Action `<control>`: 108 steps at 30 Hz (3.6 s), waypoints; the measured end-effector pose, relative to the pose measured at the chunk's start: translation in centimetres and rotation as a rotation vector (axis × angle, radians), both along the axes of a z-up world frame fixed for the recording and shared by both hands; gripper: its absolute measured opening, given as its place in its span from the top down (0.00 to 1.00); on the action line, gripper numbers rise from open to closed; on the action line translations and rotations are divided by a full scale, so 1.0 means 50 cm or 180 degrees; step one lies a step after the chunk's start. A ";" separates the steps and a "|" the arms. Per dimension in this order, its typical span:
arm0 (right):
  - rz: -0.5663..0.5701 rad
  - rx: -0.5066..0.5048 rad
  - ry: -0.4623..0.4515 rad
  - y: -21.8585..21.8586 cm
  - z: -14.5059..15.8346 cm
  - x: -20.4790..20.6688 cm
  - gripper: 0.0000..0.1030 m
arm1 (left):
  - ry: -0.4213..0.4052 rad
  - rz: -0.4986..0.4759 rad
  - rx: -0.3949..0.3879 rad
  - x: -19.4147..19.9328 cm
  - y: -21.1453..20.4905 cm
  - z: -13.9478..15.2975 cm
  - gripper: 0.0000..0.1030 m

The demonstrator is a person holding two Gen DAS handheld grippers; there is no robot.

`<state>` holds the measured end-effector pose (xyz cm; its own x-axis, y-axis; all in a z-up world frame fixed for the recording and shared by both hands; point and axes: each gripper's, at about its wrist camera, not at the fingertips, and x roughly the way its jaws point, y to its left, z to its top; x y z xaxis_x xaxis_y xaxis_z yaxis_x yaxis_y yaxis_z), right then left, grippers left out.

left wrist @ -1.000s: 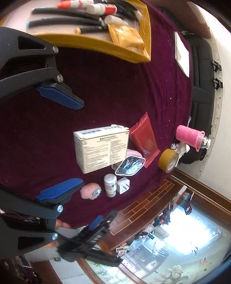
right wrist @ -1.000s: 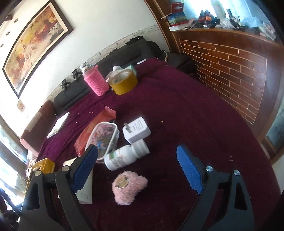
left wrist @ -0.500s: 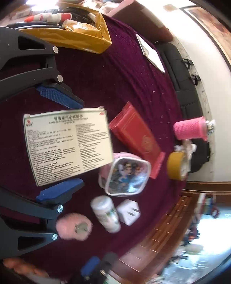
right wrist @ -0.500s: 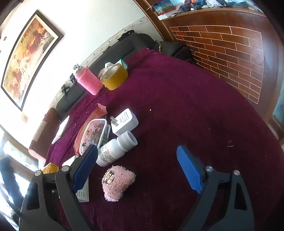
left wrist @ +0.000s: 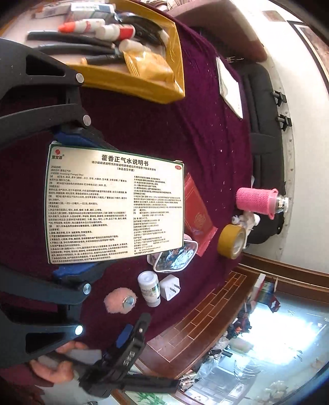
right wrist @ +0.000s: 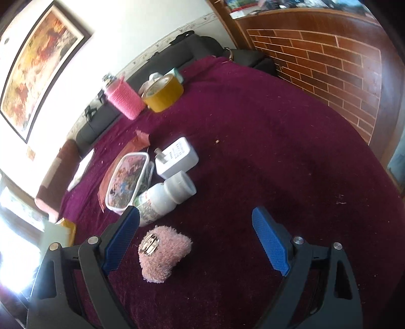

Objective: Organize objects

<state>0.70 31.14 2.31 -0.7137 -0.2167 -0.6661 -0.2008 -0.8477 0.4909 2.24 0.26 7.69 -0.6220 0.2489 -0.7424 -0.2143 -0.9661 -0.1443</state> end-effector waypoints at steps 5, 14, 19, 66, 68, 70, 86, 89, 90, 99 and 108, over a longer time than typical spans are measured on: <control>0.0139 0.0298 -0.0274 -0.064 0.002 -0.005 0.12 | 0.0001 0.0053 0.0017 0.045 -0.050 0.007 0.37; 0.0258 0.1354 -0.0547 -0.177 0.000 -0.023 0.63 | 0.0002 0.0262 0.0333 0.123 -0.179 0.021 0.37; 0.0312 0.1372 -0.0413 -0.190 0.035 0.009 0.65 | 0.0160 0.0590 0.0292 0.178 -0.303 0.039 0.37; 0.2545 0.1027 -0.0101 -0.762 0.148 0.088 0.54 | -0.0188 0.0643 0.1133 0.220 -0.480 -0.057 0.31; 0.2471 0.0953 -0.0080 -0.745 0.154 0.086 0.54 | -0.0219 0.0649 0.1034 0.206 -0.460 -0.066 0.31; 0.2400 0.0911 -0.0058 -0.726 0.161 0.084 0.54 | -0.0285 0.0688 0.0897 0.185 -0.444 -0.078 0.31; 0.2150 0.0775 -0.0064 -0.666 0.142 0.079 0.51 | 0.0599 0.1041 0.0131 0.263 -0.468 0.032 0.29; 0.2068 0.0951 -0.0021 -0.665 0.138 0.089 0.51 | 0.0710 0.1111 0.0068 0.265 -0.462 0.044 0.29; 0.2033 0.1025 0.0002 -0.664 0.137 0.093 0.51 | 0.0727 0.1123 0.0065 0.266 -0.461 0.044 0.29; 0.1751 0.1470 0.0252 -0.653 0.144 0.121 0.44 | 0.0770 0.1362 0.0086 0.275 -0.466 0.050 0.29; 0.1686 0.1706 0.0376 -0.645 0.144 0.139 0.43 | 0.0648 0.1342 0.0087 0.266 -0.446 0.046 0.29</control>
